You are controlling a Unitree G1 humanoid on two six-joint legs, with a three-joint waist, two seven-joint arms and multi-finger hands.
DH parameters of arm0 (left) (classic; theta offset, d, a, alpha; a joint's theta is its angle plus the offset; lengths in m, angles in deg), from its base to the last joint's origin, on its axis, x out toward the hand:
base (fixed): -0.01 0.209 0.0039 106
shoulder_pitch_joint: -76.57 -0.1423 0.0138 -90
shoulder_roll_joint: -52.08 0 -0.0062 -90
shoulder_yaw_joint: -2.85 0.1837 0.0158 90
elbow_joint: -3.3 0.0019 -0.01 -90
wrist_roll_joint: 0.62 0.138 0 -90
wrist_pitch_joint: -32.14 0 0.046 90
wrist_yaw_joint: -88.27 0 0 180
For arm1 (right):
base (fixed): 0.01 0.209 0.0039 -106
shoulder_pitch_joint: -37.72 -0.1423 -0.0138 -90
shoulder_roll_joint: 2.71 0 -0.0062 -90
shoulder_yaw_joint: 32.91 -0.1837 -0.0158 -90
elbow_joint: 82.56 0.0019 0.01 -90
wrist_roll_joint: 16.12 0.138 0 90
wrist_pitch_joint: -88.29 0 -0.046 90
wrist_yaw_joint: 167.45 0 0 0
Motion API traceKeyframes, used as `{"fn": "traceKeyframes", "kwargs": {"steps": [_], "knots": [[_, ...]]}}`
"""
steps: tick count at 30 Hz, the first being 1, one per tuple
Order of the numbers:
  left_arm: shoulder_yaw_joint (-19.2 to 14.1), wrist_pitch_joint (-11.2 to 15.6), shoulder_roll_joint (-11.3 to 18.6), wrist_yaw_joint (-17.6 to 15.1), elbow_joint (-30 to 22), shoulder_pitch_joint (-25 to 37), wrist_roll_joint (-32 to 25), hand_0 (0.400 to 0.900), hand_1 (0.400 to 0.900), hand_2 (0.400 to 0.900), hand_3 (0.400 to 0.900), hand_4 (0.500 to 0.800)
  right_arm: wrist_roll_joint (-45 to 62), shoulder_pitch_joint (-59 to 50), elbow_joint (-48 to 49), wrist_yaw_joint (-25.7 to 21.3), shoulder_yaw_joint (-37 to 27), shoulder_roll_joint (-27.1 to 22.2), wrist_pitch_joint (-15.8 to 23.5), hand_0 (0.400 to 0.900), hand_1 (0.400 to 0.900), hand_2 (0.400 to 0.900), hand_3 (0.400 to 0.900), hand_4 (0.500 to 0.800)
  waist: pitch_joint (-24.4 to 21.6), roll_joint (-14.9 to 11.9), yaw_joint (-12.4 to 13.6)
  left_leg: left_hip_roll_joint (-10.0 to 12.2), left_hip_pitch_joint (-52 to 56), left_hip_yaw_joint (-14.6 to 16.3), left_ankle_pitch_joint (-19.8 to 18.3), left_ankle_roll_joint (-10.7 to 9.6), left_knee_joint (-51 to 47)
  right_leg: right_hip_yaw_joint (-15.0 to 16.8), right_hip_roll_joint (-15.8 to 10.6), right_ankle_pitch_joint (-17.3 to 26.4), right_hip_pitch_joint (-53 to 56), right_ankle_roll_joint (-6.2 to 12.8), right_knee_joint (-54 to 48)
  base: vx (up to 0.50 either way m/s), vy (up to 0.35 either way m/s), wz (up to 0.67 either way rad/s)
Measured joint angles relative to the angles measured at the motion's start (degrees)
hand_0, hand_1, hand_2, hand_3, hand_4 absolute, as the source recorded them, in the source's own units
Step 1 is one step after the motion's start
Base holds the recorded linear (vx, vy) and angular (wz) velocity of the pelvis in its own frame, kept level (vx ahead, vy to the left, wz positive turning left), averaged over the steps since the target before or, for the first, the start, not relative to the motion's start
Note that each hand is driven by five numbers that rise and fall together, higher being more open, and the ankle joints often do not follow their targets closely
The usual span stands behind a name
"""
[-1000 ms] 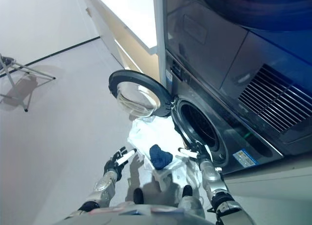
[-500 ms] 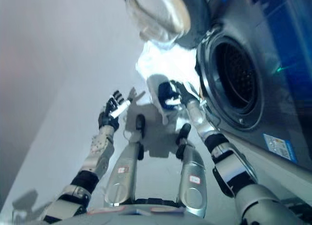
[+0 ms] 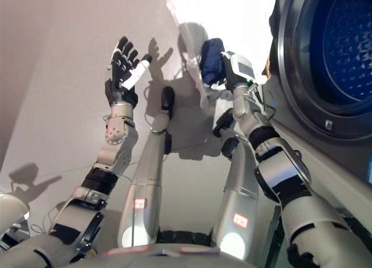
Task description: Put the clothes in the basket into the washing machine.
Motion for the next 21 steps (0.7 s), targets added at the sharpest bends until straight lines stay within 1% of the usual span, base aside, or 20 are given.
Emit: {"fn": "traceKeyframes", "kwargs": {"steps": [2, 3, 6, 11, 15, 17, 21], "knots": [[0.0, 0.0, 0.2, -0.8, -1.4, 0.4, 0.0, 0.9, 0.9, 0.9, 0.9, 0.8, -0.1, -0.2, -0.1, -0.3, 0.3, 0.0, 0.1, 0.9, 0.9, 0.9, 0.9, 0.8, 0.0, -0.1, -0.2, -0.1, -3.8, -0.3, -0.6, -0.1, 2.6, 0.7, -0.5, -0.6, -3.9, -0.71, 2.4, 0.06, 0.023, -0.09], [-0.1, 0.0, 0.3, -0.8, -1.5, 0.4, 0.0, 0.9, 0.9, 0.9, 0.9, 0.8, -0.2, -0.2, 0.0, -0.2, 0.3, 0.1, 0.1, 0.9, 0.9, 0.9, 0.9, 0.8, 0.0, -0.1, -0.2, -0.2, -5.2, -0.1, -0.7, -0.1, 3.8, 1.2, -0.5, -0.6, -5.3, -0.73, 3.3, -0.04, 0.059, -0.11], [-0.2, -0.1, 1.0, -1.9, -1.5, 0.3, -0.1, 0.9, 0.9, 0.9, 0.9, 0.8, -1.3, -0.2, 2.2, -0.7, 0.6, 0.5, 0.2, 0.9, 0.9, 0.9, 0.9, 0.8, 0.0, -0.1, -0.7, 0.0, -9.2, 0.2, -2.4, 0.1, 8.7, 2.3, -0.6, -1.1, -8.8, -0.83, 6.4, -0.04, 0.054, -0.12], [-0.2, 0.0, 1.1, -2.7, -1.6, 0.2, -0.1, 0.9, 0.9, 0.9, 0.9, 0.8, -2.5, -2.9, 2.5, -1.6, 0.9, 0.8, 0.1, 0.9, 0.9, 0.9, 0.9, 0.8, 0.0, -0.1, -1.4, -0.2, -13.3, 1.5, -3.6, 0.7, 12.4, 4.3, -1.4, -1.3, -13.4, -0.98, 9.2, -0.03, 0.046, -0.05], [-0.1, 0.0, 1.5, -3.1, -1.9, 0.3, -0.1, 0.9, 0.9, 0.9, 0.9, 0.8, -3.0, -4.5, 2.3, -2.7, 0.9, 0.7, -0.2, 0.9, 0.9, 0.9, 0.9, 0.8, 0.0, -0.1, -1.0, -0.5, -15.5, 1.5, -4.5, 0.7, 14.9, 4.8, -1.9, -1.9, -15.6, -1.26, 11.4, -0.02, 0.022, 0.07], [-0.1, 0.0, 2.0, -3.2, -2.0, 0.7, -0.1, 0.9, 0.9, 0.9, 0.9, 0.8, -3.0, -5.2, 2.3, -2.8, 0.9, 0.3, -0.5, 0.9, 0.9, 0.9, 0.9, 0.8, 0.0, -0.1, -1.0, -1.2, -16.5, 1.5, -4.8, 0.6, 16.4, 5.5, -2.7, -2.9, -17.1, -1.51, 13.6, -0.03, 0.012, 0.05], [-0.1, 0.1, 2.4, -3.3, -3.4, 0.7, -0.2, 0.9, 0.9, 0.9, 0.9, 0.8, -3.0, -7.3, 1.9, -2.8, 1.7, -0.6, -1.0, 0.9, 0.9, 0.9, 0.9, 0.8, 0.0, 0.0, -0.1, -1.3, -19.8, 1.4, -6.0, 0.3, 20.3, 6.1, -3.4, -4.1, -20.3, -2.35, 17.3, 0.0, 0.0, 0.0]]}}
